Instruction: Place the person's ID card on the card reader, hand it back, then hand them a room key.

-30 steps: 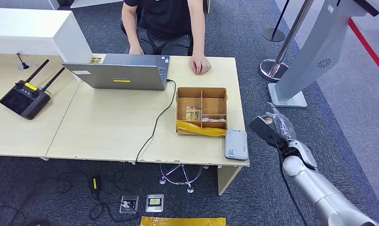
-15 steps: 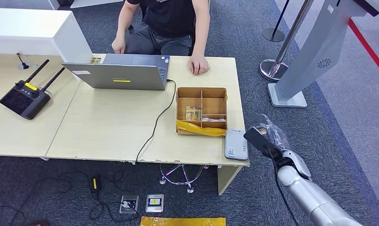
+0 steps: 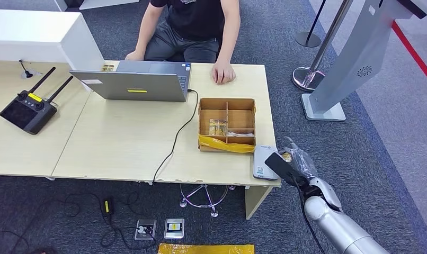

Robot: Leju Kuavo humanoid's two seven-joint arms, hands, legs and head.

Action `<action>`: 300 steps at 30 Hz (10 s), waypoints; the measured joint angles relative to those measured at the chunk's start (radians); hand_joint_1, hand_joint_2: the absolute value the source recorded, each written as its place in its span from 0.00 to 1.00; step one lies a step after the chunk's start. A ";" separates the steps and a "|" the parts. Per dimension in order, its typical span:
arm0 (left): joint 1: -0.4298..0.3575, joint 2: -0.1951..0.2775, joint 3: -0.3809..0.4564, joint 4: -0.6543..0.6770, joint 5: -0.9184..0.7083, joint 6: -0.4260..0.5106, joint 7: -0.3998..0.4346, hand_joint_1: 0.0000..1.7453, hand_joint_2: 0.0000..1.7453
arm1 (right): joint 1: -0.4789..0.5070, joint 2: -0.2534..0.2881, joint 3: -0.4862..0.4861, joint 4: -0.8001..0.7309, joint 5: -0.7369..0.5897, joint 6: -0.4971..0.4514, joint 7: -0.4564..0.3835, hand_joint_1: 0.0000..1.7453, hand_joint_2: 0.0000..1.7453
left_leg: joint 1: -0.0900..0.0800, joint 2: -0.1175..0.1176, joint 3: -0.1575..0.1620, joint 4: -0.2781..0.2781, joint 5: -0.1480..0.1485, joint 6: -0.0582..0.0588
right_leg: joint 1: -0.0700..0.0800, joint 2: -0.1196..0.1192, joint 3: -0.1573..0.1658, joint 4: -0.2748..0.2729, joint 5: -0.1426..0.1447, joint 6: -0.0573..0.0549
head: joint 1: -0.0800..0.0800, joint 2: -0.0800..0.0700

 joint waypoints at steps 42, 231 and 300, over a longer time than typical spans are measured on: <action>-0.002 0.006 -0.002 0.000 -0.077 -0.034 -0.059 0.00 0.00 | -0.219 0.007 -0.210 -0.175 0.302 0.157 0.006 1.00 1.00 | 0.000 0.001 0.001 0.000 0.001 0.000 | 0.000 0.000 0.001 0.000 0.001 0.000 | 0.000 0.000; -0.008 0.017 -0.066 0.000 -0.122 -0.061 -0.053 0.00 0.00 | -0.163 0.280 0.046 -0.127 0.771 0.247 0.370 0.00 1.00 | 0.001 0.000 -0.001 0.000 0.001 -0.001 | 0.001 0.000 -0.001 0.001 0.000 -0.001 | 0.000 0.000; -0.038 0.019 -0.067 0.000 -0.154 -0.070 -0.018 0.00 0.00 | -0.212 0.321 0.009 0.117 0.770 0.126 0.334 0.00 1.00 | 0.001 0.001 -0.001 0.000 0.001 -0.001 | 0.001 0.000 -0.001 0.001 0.000 -0.001 | 0.000 0.000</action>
